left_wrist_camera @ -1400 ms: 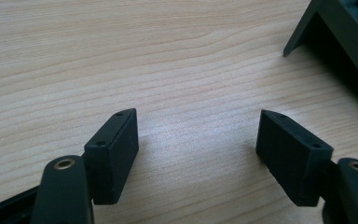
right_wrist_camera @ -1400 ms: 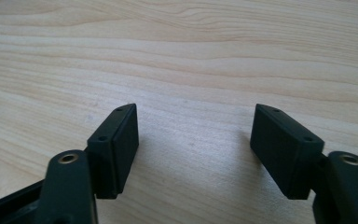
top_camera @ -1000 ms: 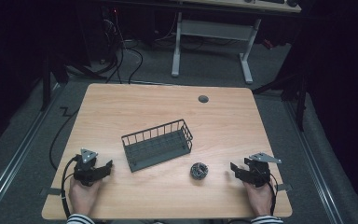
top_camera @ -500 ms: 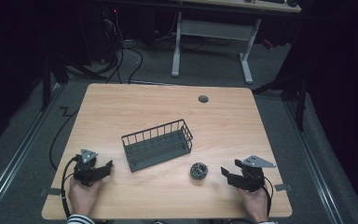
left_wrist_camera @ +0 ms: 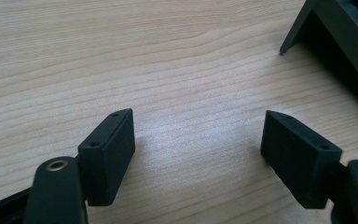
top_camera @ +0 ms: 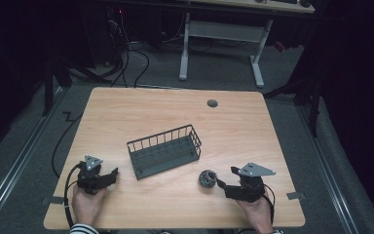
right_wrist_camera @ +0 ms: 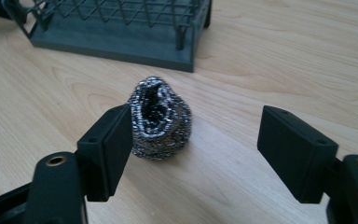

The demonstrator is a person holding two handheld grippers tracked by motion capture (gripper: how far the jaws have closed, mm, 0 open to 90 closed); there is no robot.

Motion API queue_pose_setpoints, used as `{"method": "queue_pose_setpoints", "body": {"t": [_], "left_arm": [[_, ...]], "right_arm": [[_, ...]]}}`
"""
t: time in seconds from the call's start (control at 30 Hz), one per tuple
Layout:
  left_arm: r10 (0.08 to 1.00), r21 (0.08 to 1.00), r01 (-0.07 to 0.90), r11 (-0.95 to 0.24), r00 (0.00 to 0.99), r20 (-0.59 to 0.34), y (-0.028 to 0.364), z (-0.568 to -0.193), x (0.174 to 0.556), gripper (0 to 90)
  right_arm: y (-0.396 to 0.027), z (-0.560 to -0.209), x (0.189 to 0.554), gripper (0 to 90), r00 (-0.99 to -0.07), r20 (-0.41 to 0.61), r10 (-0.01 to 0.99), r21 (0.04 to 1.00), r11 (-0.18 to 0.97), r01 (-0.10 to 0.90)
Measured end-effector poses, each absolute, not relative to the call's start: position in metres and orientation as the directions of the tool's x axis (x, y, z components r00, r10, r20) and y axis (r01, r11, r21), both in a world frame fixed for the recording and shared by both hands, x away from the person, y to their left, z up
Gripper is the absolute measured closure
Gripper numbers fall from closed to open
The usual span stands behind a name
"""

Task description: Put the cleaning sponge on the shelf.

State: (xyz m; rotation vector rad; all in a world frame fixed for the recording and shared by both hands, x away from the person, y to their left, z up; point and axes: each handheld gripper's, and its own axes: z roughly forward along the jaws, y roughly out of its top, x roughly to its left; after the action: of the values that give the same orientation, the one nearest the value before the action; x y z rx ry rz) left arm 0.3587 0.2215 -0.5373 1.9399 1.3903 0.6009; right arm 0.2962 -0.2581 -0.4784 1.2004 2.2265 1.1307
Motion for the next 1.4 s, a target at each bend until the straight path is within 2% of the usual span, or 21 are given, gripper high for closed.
{"method": "queue_pose_setpoints", "body": {"t": [0.47, 0.67, 0.97, 1.4], "left_arm": [[0.944, 0.741, 0.638, -0.211, 0.328, -0.014, 0.222, -0.537, 0.359, 26.1], [0.945, 0.741, 0.638, -0.211, 0.328, -0.014, 0.222, -0.537, 0.359, 26.2], [0.944, 0.741, 0.638, -0.209, 0.328, -0.016, 0.222, -0.537, 0.359, 26.3], [0.945, 0.741, 0.638, -0.209, 0.328, -0.016, 0.222, -0.537, 0.359, 26.3]], "right_arm": [[-0.224, -0.492, 0.312, 22.8, -0.629, 0.031, 0.777, 0.748, 0.400, 0.530], [-0.217, -0.503, 0.319, 23.3, -0.639, 0.057, 0.767, 0.732, 0.403, 0.550], [-0.211, -0.513, 0.322, 31.8, -0.646, 0.006, 0.763, 0.710, 0.451, 0.540], [-0.211, -0.513, 0.320, 36.2, -0.647, -0.011, 0.763, 0.711, 0.461, 0.531]]}}
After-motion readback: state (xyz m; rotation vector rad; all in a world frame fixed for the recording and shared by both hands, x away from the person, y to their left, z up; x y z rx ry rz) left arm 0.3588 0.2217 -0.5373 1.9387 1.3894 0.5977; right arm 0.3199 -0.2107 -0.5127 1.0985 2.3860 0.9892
